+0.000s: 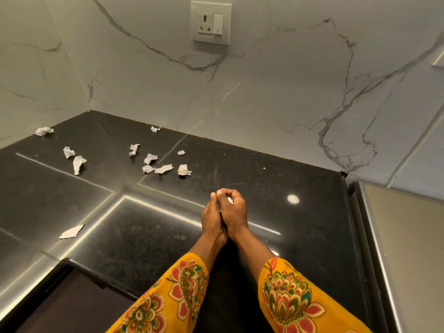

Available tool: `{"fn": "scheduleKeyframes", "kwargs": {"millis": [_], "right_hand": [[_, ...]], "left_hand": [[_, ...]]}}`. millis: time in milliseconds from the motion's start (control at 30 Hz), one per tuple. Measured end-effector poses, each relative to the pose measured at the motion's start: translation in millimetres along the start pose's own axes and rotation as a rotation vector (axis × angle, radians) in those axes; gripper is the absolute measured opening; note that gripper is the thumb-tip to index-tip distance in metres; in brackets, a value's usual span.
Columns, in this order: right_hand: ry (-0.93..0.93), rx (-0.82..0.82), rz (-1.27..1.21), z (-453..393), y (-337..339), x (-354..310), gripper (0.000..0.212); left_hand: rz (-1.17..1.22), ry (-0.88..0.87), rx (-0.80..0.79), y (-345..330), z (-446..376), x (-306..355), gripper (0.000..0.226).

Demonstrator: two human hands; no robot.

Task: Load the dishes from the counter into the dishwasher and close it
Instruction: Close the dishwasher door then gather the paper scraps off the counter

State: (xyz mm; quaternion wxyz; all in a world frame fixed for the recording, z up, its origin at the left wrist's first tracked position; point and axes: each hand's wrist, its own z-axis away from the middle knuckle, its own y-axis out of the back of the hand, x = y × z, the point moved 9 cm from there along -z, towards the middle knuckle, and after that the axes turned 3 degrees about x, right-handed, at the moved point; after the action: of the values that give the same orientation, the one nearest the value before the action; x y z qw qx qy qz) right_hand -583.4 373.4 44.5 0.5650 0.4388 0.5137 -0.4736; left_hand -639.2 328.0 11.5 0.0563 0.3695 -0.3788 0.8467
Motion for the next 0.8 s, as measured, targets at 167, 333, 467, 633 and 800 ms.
{"fn": "scheduleKeyframes", "kwargs": {"millis": [167,333,467,633,800], "right_hand": [[0.008,-0.047,-0.007,10.6,-19.6,-4.2,0.008],[0.050,-0.111,0.023,27.1,-37.9,-6.0,0.010],[0.077,-0.131,0.091,46.0,-53.4,-5.6,0.029],[0.031,-0.146,0.072,72.9,-72.8,-0.1,0.030],[-0.149,-0.171,-0.099,119.2,-100.7,18.8,0.030]], "left_hand": [[0.139,0.078,-0.023,17.2,-6.8,3.7,0.040],[0.209,0.113,-0.039,35.7,-10.7,7.3,0.044],[0.237,0.106,-0.011,59.5,-10.0,15.6,0.036],[0.259,0.067,0.014,85.5,10.8,38.1,0.027],[0.224,0.040,0.090,129.3,41.8,60.6,0.016]]}}
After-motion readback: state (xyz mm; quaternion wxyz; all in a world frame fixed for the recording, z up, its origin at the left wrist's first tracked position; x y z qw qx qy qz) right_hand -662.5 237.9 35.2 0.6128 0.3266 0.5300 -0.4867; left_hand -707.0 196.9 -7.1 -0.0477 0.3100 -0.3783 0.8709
